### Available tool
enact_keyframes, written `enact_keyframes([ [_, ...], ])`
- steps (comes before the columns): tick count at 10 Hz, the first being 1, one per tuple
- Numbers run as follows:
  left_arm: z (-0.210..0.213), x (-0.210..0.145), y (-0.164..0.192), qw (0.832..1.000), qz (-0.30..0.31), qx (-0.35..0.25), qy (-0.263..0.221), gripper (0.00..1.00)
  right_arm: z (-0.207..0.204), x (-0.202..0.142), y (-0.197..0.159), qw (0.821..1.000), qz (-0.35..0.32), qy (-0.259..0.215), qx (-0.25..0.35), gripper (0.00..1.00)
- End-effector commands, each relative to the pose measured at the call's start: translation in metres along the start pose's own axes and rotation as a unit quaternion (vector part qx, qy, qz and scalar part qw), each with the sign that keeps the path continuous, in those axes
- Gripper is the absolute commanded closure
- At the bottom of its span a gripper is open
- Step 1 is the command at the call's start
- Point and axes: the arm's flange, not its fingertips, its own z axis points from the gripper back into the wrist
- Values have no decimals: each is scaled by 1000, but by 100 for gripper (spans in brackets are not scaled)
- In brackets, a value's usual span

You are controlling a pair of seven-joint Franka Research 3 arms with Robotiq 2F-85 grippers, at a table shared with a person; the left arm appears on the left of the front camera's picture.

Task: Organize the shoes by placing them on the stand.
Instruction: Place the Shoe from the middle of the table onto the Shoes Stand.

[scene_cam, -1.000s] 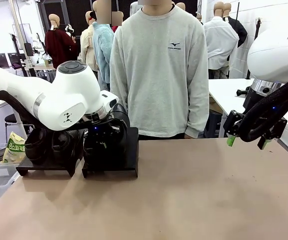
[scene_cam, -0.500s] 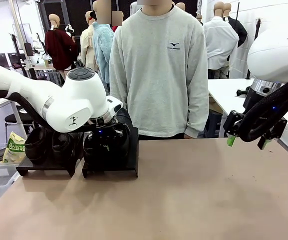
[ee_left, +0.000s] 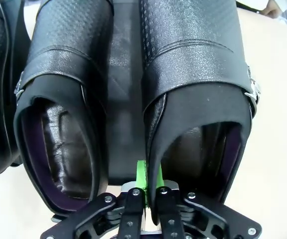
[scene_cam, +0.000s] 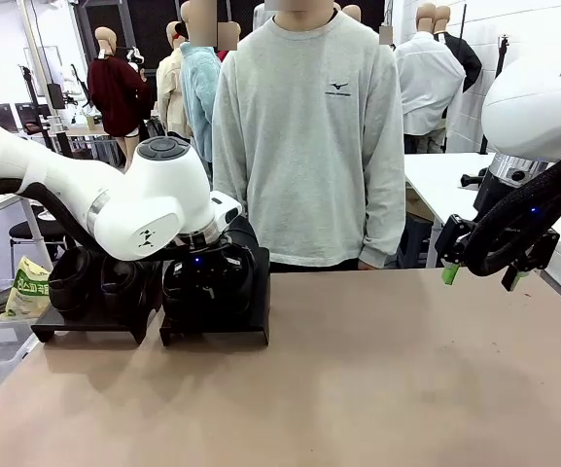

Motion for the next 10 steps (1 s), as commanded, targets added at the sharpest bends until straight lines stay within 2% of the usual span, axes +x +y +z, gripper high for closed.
enact_keyframes([
  [1, 0, 1, -5, 1000, 9, 10, -7, 100, 0, 1, 1, 1000, -2, 2, 2, 0],
  [6, -6, -3, -4, 1000, 15, 21, 5, 100, 0, 1, 1, 1000, -2, 2, 2, 0],
  [7, -6, -3, -4, 1000, 17, 20, 9, 87, 0, 1, 1, 1000, -2, 2, 2, 0],
  [10, -5, -3, -4, 1000, 12, 21, 0, 28, 0, 1, 1, 1000, -2, 2, 2, 0],
])
